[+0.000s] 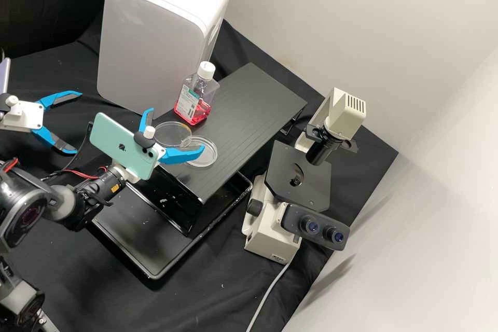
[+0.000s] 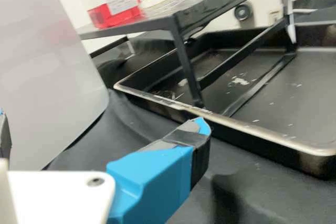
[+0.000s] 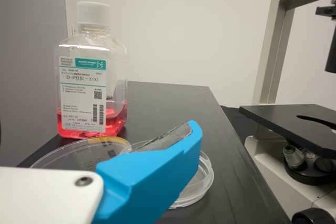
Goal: Remove the lid from the petri dish
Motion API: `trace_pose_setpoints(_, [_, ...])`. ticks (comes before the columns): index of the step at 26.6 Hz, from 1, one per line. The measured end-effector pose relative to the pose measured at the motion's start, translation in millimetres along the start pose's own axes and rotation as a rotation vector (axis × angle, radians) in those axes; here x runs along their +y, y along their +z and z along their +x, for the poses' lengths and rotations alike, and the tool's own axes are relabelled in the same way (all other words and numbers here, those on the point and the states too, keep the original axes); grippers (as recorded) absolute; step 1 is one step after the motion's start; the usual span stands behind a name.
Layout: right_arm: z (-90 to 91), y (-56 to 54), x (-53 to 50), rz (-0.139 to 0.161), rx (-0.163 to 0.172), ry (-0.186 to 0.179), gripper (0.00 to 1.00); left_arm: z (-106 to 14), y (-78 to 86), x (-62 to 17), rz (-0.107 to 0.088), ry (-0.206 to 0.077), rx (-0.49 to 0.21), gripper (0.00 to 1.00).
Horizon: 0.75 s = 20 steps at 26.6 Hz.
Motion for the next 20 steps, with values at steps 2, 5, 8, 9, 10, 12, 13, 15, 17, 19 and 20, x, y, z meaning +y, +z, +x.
trace_pose_setpoints(2, [-4.9, -2.2, 3.8, 0.004, 0.007, 0.014, 1.00, -1.4, -1.1, 3.8, -0.010, 0.015, 0.027, 1.00])
trace_pose_setpoints(5, [-9.5, -4.3, 10.7, 0.024, -0.009, 0.065, 1.00, -5.0, -1.7, 12.0, -0.015, 0.053, 0.029, 1.00])
trace_pose_setpoints(8, [-12.0, -4.6, 15.4, 0.043, -0.042, 0.111, 1.00, -6.7, -2.0, 13.3, -0.015, 0.064, 0.030, 1.00])
trace_pose_setpoints(9, [-13.5, -5.0, 15.8, 0.047, -0.043, 0.117, 1.00, -7.0, -2.0, 12.9, -0.015, 0.063, 0.029, 1.00])
trace_pose_setpoints(10, [-14.7, -5.6, 15.1, 0.049, -0.040, 0.113, 1.00, -8.0, -2.1, 11.9, -0.015, 0.058, 0.029, 1.00])
trace_pose_setpoints(12, [-17.5, -7.1, 16.8, 0.052, -0.034, 0.119, 1.00, -8.0, -2.1, 11.8, -0.015, 0.058, 0.029, 1.00])
trace_pose_setpoints(13, [-18.6, -7.4, 17.4, 0.053, -0.032, 0.121, 1.00, -8.0, -2.1, 11.8, -0.015, 0.058, 0.029, 1.00])
trace_pose_setpoints(15, [-21.8, -7.8, 18.6, 0.056, -0.028, 0.124, 1.00, -8.0, -2.1, 11.8, -0.015, 0.058, 0.029, 1.00])
trace_pose_setpoints(17, [-23.5, -7.0, 20.0, 0.071, -0.026, 0.132, 1.00, -8.0, -2.1, 11.8, -0.015, 0.058, 0.029, 1.00])
trace_pose_setpoints(19, [-24.0, -5.6, 21.2, 0.084, -0.028, 0.139, 1.00, -8.0, -2.1, 11.8, -0.015, 0.058, 0.029, 1.00])
trace_pose_setpoints(20, [-23.9, -4.6, 22.1, 0.093, -0.031, 0.143, 1.00, -8.0, -2.1, 11.8, -0.015, 0.058, 0.029, 1.00])
